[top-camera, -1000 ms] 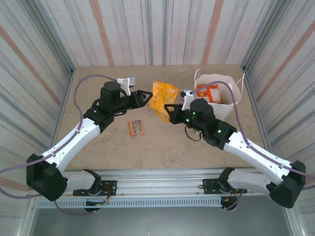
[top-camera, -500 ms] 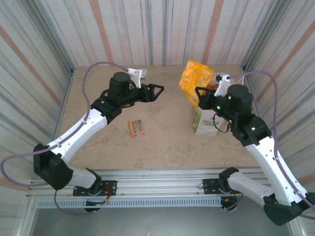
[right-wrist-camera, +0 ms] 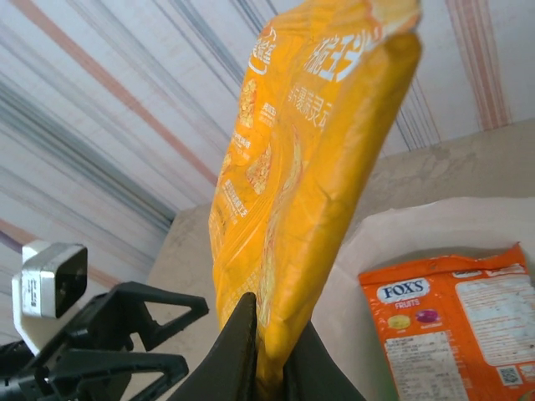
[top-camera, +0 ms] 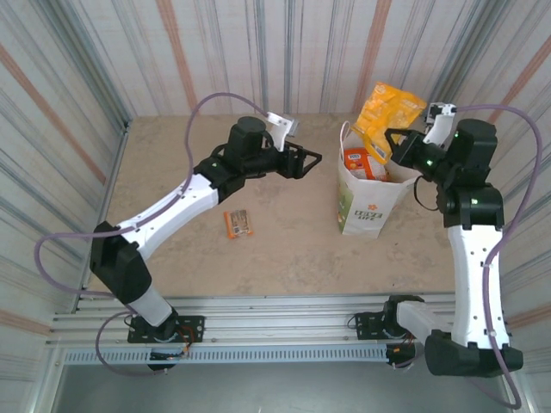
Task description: Place the snacks into the paper bag
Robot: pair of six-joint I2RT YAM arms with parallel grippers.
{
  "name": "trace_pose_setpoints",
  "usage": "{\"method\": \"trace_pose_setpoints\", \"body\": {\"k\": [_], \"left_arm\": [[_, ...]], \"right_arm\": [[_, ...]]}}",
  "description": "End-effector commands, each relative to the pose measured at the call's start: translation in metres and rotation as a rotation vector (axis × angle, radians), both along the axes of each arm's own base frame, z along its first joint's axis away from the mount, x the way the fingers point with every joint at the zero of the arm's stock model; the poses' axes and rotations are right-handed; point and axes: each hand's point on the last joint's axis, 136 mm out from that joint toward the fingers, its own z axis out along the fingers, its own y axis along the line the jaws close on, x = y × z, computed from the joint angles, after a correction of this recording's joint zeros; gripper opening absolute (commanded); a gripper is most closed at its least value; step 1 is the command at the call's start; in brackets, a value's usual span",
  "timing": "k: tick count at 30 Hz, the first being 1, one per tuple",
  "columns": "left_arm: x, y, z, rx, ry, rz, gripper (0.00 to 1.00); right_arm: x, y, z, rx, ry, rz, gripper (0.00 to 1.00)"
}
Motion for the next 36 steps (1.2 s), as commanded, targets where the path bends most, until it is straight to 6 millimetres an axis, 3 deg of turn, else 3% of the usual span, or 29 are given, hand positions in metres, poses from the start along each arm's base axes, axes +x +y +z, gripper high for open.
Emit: {"method": "trace_pose_setpoints", "body": {"k": [1, 14, 23, 28, 33, 36], "left_arm": [[-0.004, -0.016, 0.014, -0.006, -0.069, -0.064, 0.77], [0.003, -0.053, 0.001, -0.002, -0.051, -0.135, 0.78], [0.019, -0.077, 0.003, -0.035, -0.067, -0.123, 0.75], [0.02, -0.09, 0.013, -0.077, -0.062, -0.146, 0.52], [0.011, -0.093, 0.016, -0.104, -0.071, -0.2, 0.17], [0.011, -0.094, 0.014, -0.105, -0.066, -0.207, 0.1]], "right_arm": [[-0.009, -0.003, 0.013, 0.01, -0.018, 0.037, 0.0], [0.001, -0.041, -0.038, -0.101, 0.2, -0.101, 0.0], [0.008, -0.031, -0.064, -0.109, 0.301, -0.011, 0.0], [0.01, -0.023, -0.084, -0.171, 0.399, 0.032, 0.0], [0.005, -0.017, -0.098, -0.225, 0.491, 0.062, 0.0], [0.0, -0.013, -0.105, -0.266, 0.541, 0.074, 0.0]]}}
